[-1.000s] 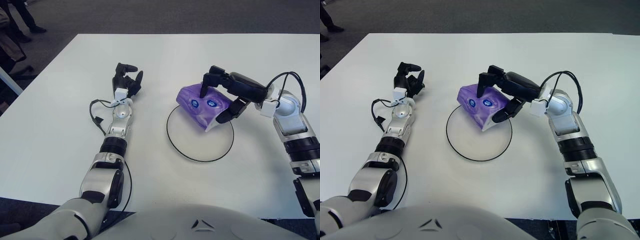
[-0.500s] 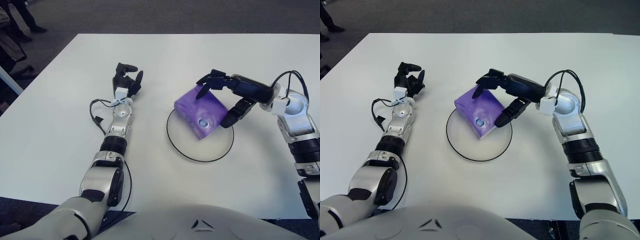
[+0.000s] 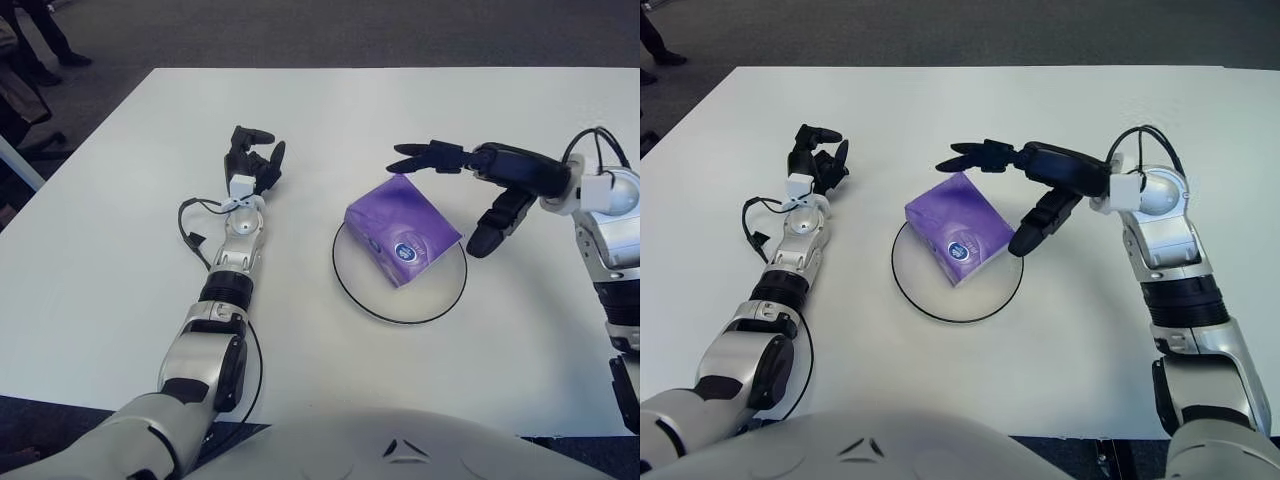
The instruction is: Put the tissue paper into the plate.
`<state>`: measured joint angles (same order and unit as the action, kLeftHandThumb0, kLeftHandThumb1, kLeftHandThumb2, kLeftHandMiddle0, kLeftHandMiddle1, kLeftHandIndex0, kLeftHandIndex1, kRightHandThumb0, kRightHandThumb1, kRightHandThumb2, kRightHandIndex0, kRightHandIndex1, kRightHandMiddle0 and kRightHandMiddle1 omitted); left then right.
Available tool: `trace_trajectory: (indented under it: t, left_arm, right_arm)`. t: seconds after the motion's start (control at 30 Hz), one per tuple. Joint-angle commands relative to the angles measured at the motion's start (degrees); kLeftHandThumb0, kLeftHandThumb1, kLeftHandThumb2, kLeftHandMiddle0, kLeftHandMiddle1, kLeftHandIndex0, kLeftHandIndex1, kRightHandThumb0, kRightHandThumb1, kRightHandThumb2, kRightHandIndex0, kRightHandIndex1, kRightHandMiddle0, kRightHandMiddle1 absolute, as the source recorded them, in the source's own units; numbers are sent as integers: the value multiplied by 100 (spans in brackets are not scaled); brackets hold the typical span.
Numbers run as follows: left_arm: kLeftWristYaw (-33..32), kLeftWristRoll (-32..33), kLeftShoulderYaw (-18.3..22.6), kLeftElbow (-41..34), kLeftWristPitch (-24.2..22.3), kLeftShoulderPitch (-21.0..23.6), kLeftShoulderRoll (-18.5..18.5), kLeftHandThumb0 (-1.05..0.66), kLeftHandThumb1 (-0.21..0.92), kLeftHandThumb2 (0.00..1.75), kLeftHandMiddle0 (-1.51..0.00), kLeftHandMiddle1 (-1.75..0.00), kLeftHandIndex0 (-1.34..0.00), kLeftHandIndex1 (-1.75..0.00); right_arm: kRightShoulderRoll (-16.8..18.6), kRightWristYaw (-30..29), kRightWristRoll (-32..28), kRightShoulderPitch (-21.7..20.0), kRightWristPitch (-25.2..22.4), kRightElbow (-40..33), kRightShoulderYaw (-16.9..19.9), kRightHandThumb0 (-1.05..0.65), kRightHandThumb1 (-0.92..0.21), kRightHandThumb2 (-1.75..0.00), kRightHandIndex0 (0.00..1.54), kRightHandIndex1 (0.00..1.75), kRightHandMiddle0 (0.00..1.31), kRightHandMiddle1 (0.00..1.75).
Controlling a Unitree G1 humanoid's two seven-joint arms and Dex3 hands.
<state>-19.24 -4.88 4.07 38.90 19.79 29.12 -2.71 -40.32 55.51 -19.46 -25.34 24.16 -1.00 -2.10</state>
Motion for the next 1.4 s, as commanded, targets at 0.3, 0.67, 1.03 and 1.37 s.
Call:
trace_trajectory:
  t: [0.3,0.67,1.03,1.37]
  left_arm:
    - [-11,-92,-33,423,38,-534,41,-37,86,43,-80,-175,-42,-155]
    - [21,-77,-26,442,64,-510,4,-37,85,45,-80,-175,-42,-156]
    - [167,-56,-72,348,320,-547,-9,-37,85,45,-80,-175,-42,-156]
    - [389,-1,-110,127,490,-579,86,-37,85,45,-80,-175,-42,-156]
  right_arm:
    - [-202,-469,-226,-250,-1129,111,895,-61,-92,-22,15,2,19,3]
    - [719,-2272,894,-77,-212,1074,1258,-35,-92,-5,46,3,43,7]
    - [1525,-3589,1228,93,-373,1423,1352,-22,-92,-4,61,4,58,12]
    - [2227,-4442,1296,49,689,2601,1514,-29,-92,-21,78,9,64,16]
